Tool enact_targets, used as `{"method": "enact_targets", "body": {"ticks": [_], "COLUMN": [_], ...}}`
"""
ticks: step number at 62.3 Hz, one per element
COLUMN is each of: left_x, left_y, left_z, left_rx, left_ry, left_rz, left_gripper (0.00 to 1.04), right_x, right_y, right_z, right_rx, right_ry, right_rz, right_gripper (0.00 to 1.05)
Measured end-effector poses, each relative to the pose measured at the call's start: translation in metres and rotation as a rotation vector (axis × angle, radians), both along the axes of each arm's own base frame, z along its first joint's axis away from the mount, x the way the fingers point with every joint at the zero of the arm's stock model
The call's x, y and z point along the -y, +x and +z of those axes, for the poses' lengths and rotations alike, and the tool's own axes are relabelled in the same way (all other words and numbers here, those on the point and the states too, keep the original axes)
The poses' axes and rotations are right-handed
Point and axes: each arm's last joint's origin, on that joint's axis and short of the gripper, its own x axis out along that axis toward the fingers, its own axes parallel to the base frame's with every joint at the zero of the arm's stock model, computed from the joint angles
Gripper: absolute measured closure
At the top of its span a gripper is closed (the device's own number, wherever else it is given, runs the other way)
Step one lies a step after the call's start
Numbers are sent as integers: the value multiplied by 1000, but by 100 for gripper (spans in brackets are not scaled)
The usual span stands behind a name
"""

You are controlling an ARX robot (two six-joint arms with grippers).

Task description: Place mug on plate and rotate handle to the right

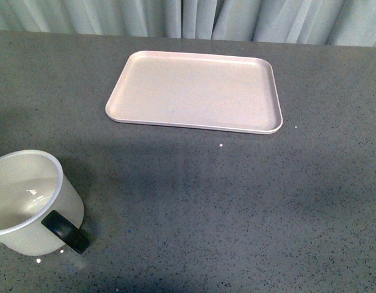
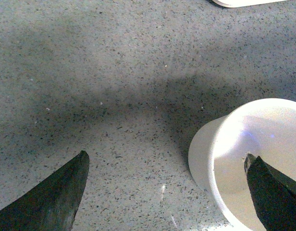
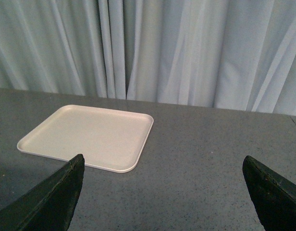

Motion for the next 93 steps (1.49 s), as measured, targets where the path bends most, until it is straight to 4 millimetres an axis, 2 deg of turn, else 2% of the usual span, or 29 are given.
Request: {"method": "enact_targets", "body": {"ticks": [22, 45, 47, 48, 58, 61, 81, 93], "left_x": [3, 11, 12, 13, 15, 16, 20, 22], "left_y": [11, 21, 21, 21, 22, 22, 22, 20], "left_z": [-9, -28, -29, -30, -32, -32, -33, -27], "left_rx": [-25, -84, -85, -87, -95, -95, -103, -124], "left_ry": [2, 17, 21, 26, 30, 33, 25, -15], "left_rz": [-28, -51, -51, -51, -58, -60, -46, -21], "left_gripper": [9, 10, 13, 20, 42, 54, 101, 103], "right_x": [0, 0, 0, 0, 0, 0, 0, 0], "right_y": [0, 0, 0, 0, 0, 0, 0, 0], "right_z": [0, 0, 0, 0, 0, 0, 0, 0], "right_rx": [0, 0, 0, 0, 0, 0, 0, 0], "right_ry": [0, 0, 0, 0, 0, 0, 0, 0], "right_rz": [0, 0, 0, 0, 0, 0, 0, 0], "right_gripper": [9, 9, 9, 9, 9, 9, 9, 9]}}
